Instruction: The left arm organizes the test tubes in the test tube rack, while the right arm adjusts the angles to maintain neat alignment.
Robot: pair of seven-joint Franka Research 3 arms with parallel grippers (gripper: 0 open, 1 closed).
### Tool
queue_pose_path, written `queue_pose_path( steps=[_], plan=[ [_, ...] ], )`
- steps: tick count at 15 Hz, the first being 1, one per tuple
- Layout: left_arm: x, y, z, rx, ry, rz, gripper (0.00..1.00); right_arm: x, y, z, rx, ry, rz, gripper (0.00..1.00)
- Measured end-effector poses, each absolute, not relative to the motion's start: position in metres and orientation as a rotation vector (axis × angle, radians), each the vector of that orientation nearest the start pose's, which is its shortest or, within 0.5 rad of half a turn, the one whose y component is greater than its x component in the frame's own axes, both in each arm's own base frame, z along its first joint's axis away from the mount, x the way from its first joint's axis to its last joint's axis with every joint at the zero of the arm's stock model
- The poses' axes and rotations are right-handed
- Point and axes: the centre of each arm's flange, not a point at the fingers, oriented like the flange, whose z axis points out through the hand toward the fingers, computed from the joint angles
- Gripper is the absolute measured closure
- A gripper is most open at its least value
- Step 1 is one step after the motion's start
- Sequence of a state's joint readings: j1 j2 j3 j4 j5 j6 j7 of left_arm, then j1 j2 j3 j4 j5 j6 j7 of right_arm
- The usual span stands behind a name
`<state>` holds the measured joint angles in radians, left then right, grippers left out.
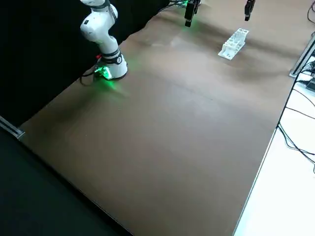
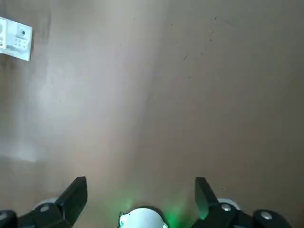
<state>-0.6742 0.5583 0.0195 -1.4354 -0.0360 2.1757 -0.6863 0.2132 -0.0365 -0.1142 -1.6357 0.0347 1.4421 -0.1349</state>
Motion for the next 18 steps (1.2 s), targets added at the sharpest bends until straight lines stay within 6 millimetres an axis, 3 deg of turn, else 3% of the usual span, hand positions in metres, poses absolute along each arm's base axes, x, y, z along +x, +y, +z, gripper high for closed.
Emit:
queue_pose_path(
  steps=[18],
  plan=[
    [0.573, -0.451, 0.361, -3.242, -0.061, -0.173, 0.8, 0.524, 0.055, 0.603, -3.068, -0.363, 0.254, 0.0]
  ],
)
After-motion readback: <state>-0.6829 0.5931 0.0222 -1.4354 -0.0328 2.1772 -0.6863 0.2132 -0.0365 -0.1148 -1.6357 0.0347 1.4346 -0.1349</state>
